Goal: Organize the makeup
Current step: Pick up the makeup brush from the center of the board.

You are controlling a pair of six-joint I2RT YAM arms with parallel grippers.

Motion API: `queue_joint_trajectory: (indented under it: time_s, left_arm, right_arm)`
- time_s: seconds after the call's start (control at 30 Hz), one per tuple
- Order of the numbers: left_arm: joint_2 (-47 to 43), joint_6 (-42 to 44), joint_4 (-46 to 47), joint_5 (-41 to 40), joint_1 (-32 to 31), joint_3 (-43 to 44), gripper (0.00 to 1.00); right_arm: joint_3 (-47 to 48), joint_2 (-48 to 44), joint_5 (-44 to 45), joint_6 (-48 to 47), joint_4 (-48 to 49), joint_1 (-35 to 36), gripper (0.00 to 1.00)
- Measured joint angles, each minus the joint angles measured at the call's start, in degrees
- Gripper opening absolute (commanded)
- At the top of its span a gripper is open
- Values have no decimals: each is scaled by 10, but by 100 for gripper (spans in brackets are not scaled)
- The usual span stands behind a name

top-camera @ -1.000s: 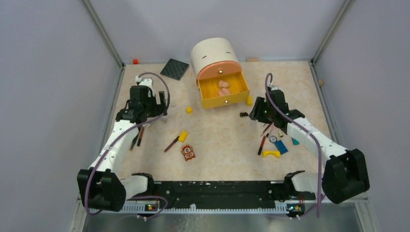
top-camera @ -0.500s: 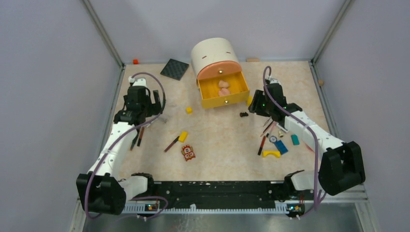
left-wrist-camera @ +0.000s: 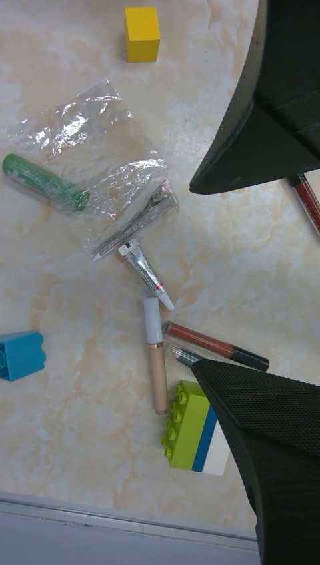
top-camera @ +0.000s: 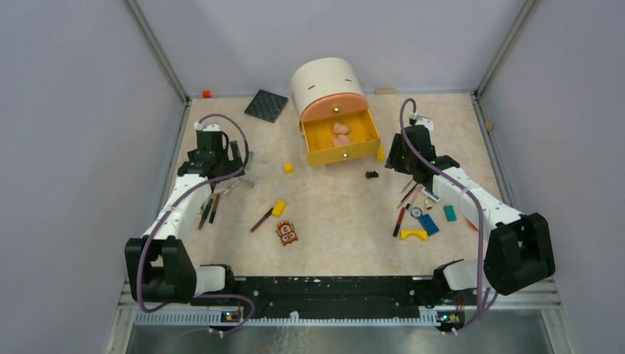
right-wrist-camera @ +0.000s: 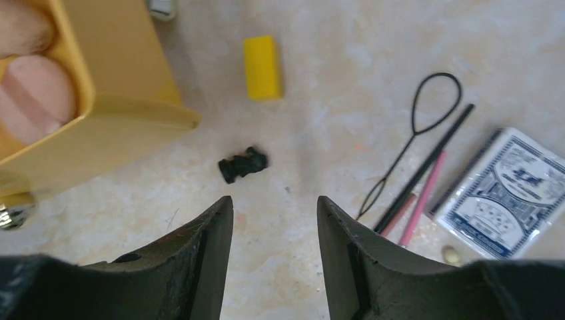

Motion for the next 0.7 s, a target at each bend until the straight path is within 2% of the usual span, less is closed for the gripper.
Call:
queue_joint_trajectory:
  time_s: [0.23, 0.43, 0.57, 0.7]
  left_arm:
    - [25, -45, -14, -28, 2, 0, 99]
    - [34, -99, -37, -29, 39, -14, 99]
    - [38, -113, -38, -12, 79, -21, 98]
    - [45, -116, -37, 3, 91, -26, 96]
  right_arm:
    - [-11, -5, 105, 21, -49, -8, 50]
    - [-33, -11, 118, 28, -57, -29, 50]
    - [-35, -13, 118, 30, -54, -32, 50]
    - [-35, -13, 118, 31, -53, -33, 50]
